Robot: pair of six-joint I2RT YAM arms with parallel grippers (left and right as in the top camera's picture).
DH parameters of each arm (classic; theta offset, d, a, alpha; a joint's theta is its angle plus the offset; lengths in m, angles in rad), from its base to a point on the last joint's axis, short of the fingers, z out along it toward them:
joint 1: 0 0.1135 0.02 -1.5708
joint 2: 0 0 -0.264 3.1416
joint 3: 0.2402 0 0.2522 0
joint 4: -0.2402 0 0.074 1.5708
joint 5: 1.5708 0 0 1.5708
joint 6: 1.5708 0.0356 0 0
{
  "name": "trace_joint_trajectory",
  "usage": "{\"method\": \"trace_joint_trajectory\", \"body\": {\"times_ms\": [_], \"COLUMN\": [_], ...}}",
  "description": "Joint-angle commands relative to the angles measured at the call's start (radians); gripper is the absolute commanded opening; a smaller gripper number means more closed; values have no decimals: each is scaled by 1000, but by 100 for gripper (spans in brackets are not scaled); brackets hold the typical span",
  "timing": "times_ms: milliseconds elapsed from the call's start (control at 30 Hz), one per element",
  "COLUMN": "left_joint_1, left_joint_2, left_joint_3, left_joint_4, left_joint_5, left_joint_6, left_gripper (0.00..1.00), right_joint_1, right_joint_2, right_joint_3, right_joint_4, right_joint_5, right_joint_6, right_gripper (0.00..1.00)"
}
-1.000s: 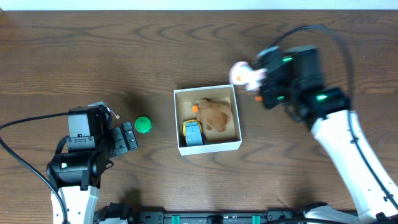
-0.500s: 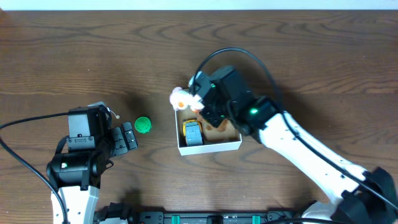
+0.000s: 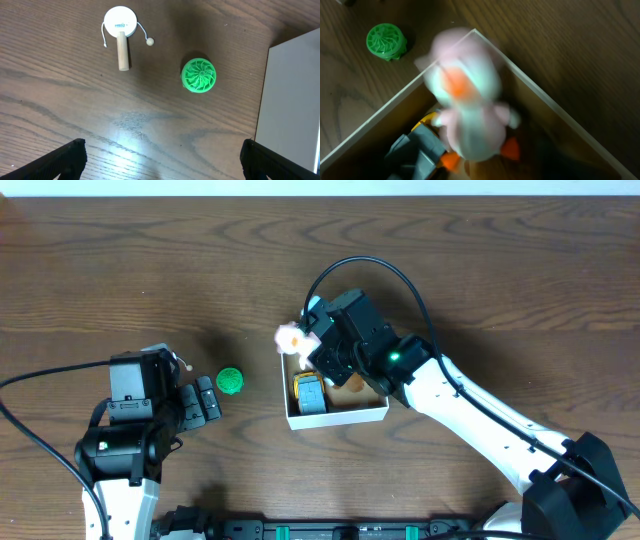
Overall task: Pack container
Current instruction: 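Carry the duck with right gripper into the box's left corner, release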
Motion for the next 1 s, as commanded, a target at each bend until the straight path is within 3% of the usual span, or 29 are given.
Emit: {"method": "trace_joint_trajectory", "body": {"times_ms": [0, 200, 300, 333, 433, 467, 967], "left_joint_1": [4, 4, 4, 4, 4, 4, 4], "left_joint_2": [1, 1, 1, 1, 1, 1, 1], "left_joint_3": [16, 16, 16, 16, 16, 16, 16], "left_joint_4": [-3, -3, -3, -3, -3, -3, -3], "left_joint_5": [-4, -4, -4, -4, -4, -4, -4], "left_joint_6": [-10, -10, -10, -10, -10, -10, -10], "left_gripper": [98, 98, 98, 98, 98, 98, 98], "right_joint_1": [6, 6, 6, 6, 6, 6, 43], "right_joint_2": [2, 2, 2, 2, 2, 2, 100], "right_joint_3": [10, 10, 10, 10, 10, 10, 10], "right_joint_4": [4, 5, 6, 8, 27, 38, 83], "right_joint_5": [6, 7, 6, 6, 6, 6, -36], "right_joint_6": [11, 11, 11, 11, 27, 39, 50], "right_gripper": [99, 98, 88, 76, 15, 3, 1]}}
